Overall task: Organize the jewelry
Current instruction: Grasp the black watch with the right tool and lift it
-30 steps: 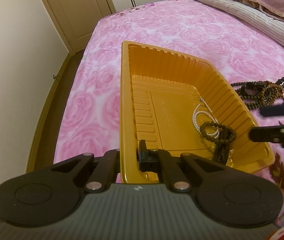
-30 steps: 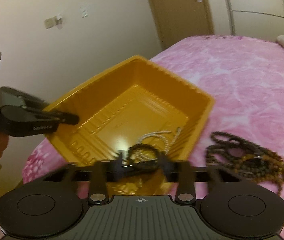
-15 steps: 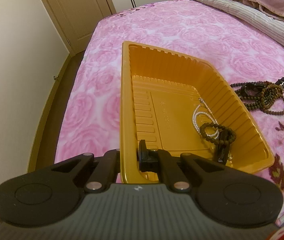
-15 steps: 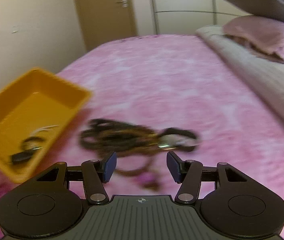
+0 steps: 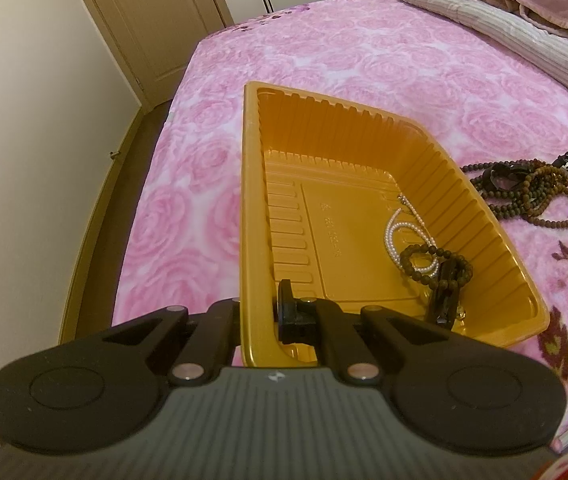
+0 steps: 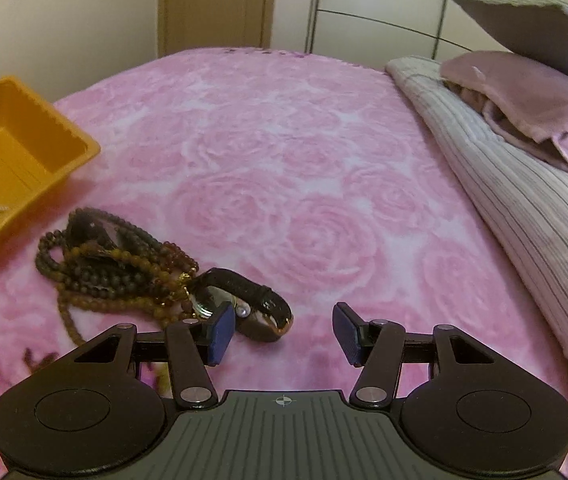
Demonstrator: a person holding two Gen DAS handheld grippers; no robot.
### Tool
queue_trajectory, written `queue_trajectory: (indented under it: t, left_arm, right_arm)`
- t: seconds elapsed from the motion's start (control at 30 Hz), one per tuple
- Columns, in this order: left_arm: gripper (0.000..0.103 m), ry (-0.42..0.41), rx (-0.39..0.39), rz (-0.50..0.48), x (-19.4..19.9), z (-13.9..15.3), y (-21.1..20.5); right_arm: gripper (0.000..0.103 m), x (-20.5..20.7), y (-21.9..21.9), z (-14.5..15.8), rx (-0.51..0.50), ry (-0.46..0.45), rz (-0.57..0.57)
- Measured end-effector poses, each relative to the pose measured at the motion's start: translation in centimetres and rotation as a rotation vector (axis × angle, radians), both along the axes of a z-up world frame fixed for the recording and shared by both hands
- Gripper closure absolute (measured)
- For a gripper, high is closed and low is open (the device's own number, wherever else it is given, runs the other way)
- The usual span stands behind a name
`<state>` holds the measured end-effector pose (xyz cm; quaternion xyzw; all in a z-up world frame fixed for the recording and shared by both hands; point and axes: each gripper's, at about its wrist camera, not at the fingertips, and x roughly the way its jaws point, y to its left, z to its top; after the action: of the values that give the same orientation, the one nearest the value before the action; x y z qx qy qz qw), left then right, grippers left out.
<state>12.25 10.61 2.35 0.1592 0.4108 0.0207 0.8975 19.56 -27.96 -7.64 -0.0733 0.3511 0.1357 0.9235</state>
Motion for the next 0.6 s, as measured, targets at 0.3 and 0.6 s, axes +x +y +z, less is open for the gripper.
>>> queue_trajectory:
  t: [0.3,0.6]
  left_arm:
    - [0.101,0.0,0.002,-0.001,0.0,0.0,0.0]
    - [0.101,-0.003,-0.001,-0.001,0.0,0.0,-0.1]
  right_arm:
    - [0.088,-0.7,0.5,0.1,-0.002,0.009,0.009]
    - [0.088,-5.1,-0.8,1.8,0.195,0.096,-0.085]
